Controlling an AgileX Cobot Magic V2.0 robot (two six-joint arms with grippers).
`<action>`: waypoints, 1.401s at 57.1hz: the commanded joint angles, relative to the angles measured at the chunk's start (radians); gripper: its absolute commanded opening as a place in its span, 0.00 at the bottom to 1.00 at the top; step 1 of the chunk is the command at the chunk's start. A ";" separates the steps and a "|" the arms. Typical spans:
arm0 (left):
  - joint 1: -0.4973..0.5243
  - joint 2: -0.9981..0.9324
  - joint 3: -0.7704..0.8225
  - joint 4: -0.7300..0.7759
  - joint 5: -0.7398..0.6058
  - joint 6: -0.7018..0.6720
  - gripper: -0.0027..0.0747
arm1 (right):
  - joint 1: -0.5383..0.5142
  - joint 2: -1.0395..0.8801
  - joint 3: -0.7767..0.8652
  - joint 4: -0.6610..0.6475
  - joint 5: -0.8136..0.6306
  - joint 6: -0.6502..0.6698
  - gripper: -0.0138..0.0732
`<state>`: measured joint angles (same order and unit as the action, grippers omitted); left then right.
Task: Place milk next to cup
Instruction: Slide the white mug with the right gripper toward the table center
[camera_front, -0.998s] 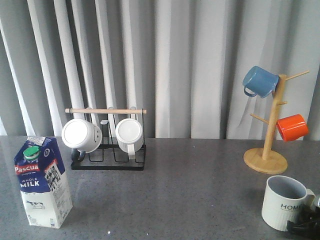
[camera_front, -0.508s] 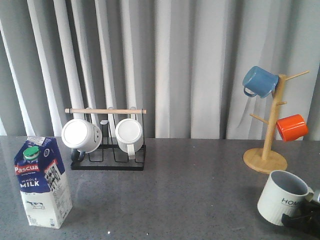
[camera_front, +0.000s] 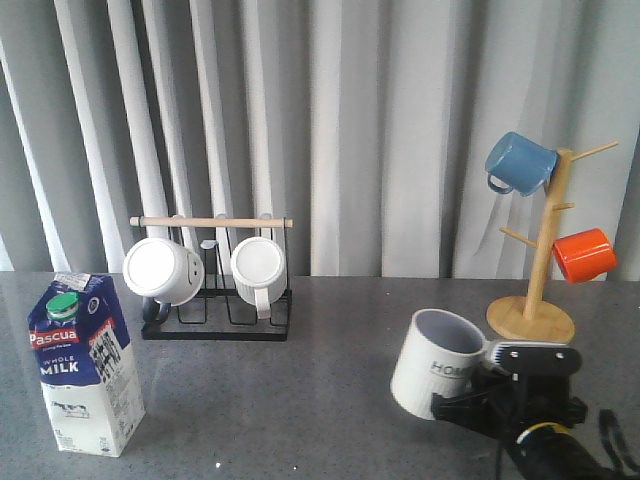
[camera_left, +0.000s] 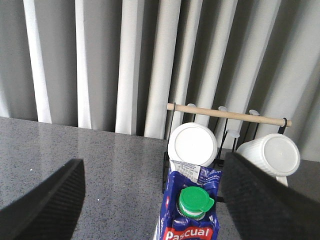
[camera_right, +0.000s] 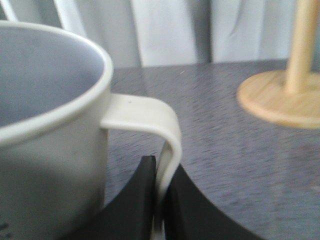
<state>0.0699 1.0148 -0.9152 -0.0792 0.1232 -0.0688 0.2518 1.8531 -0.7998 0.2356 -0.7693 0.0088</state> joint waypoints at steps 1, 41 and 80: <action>-0.002 -0.014 -0.035 -0.008 -0.071 -0.003 0.72 | 0.085 -0.025 -0.085 0.109 -0.005 -0.100 0.15; -0.002 -0.014 -0.035 -0.008 -0.071 -0.003 0.72 | 0.298 0.125 -0.228 0.468 -0.029 -0.498 0.16; -0.002 -0.014 -0.035 -0.008 -0.071 -0.003 0.72 | 0.303 0.069 -0.220 0.461 0.016 -0.498 0.38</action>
<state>0.0699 1.0148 -0.9152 -0.0792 0.1232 -0.0688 0.5534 1.9861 -0.9995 0.7235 -0.7096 -0.4828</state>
